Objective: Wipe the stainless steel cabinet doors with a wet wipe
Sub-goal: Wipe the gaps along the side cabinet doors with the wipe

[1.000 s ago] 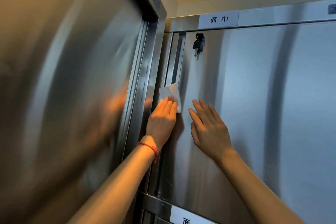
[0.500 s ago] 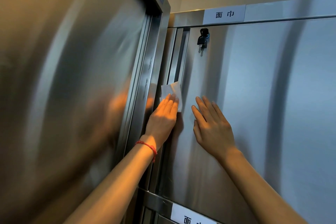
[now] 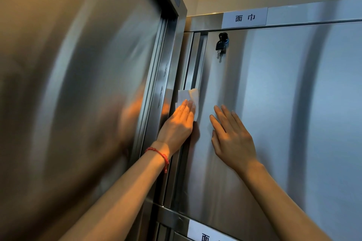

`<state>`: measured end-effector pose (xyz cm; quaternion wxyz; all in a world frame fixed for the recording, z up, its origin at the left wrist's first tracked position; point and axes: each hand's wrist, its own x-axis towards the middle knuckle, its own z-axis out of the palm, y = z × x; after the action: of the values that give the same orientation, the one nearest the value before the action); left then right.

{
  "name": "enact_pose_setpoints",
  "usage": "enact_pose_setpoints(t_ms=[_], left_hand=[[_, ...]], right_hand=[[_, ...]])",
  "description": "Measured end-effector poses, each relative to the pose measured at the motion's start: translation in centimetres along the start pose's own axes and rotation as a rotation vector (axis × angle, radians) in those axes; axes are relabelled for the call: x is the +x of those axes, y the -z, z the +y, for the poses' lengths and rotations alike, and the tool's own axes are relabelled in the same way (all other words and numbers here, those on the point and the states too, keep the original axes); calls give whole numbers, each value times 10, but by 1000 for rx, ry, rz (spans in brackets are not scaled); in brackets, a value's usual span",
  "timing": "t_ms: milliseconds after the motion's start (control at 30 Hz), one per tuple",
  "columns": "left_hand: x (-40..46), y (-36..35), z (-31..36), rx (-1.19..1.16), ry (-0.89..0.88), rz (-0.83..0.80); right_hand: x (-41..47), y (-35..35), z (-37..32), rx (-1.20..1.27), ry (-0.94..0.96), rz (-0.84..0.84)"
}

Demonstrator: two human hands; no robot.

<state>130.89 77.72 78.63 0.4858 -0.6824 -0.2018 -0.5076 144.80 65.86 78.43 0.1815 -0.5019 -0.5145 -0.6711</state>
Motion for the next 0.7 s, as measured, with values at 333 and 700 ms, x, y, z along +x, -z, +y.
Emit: enact_pose_setpoints(t_ms=[333, 700], left_hand=[[7, -7, 5, 279, -67, 11], [10, -5, 3, 265, -45, -4]], right_hand=[[0, -1, 1, -1, -2, -8], [0, 0, 1, 12, 1, 19]])
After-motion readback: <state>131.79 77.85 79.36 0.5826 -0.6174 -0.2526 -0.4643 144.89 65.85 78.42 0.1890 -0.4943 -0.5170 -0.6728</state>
